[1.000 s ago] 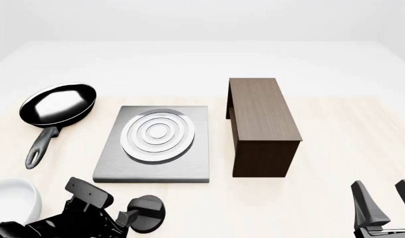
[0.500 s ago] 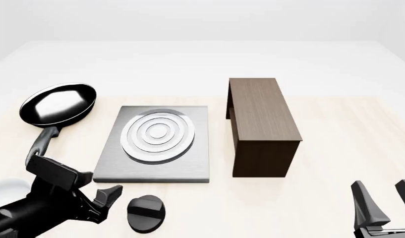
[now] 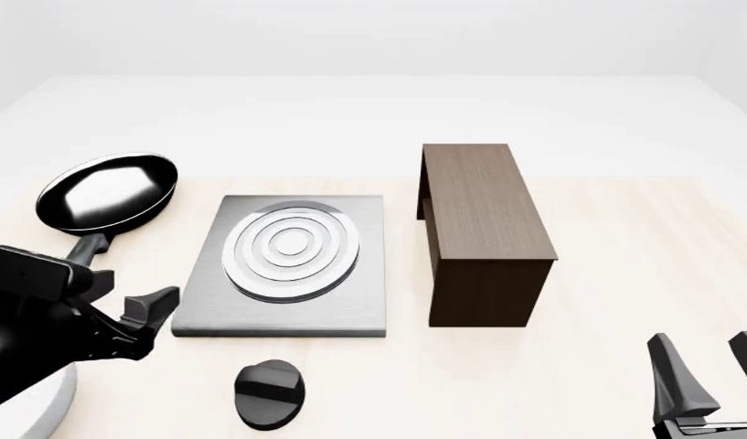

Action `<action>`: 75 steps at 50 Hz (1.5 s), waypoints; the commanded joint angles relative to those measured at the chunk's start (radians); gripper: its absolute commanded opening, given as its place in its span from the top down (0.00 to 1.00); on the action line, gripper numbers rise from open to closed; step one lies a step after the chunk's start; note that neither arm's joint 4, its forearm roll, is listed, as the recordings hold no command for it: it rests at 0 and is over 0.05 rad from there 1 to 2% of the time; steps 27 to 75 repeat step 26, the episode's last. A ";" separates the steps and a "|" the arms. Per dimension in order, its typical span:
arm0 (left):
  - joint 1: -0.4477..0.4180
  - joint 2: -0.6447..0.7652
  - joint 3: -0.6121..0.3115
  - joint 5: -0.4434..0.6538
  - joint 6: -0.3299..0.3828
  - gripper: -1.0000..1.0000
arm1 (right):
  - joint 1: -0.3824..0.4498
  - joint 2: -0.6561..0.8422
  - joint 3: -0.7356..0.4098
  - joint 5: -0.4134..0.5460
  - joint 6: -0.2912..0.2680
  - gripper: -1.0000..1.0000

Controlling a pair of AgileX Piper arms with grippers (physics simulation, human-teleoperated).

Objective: Turn on the stove.

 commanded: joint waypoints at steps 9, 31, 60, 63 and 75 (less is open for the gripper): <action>0.115 -0.016 -0.071 0.026 0.002 0.00 | 0.000 0.000 0.000 0.000 0.000 0.00; 0.162 -0.005 -0.089 0.019 0.000 0.00 | 0.000 0.000 0.000 0.000 0.000 0.00; 0.162 -0.005 -0.089 0.019 0.000 0.00 | 0.000 0.000 0.000 0.000 0.000 0.00; 0.162 -0.005 -0.089 0.019 0.000 0.00 | 0.000 0.000 0.000 0.000 0.000 0.00; 0.162 -0.005 -0.089 0.019 0.000 0.00 | 0.000 0.000 0.000 0.000 0.000 0.00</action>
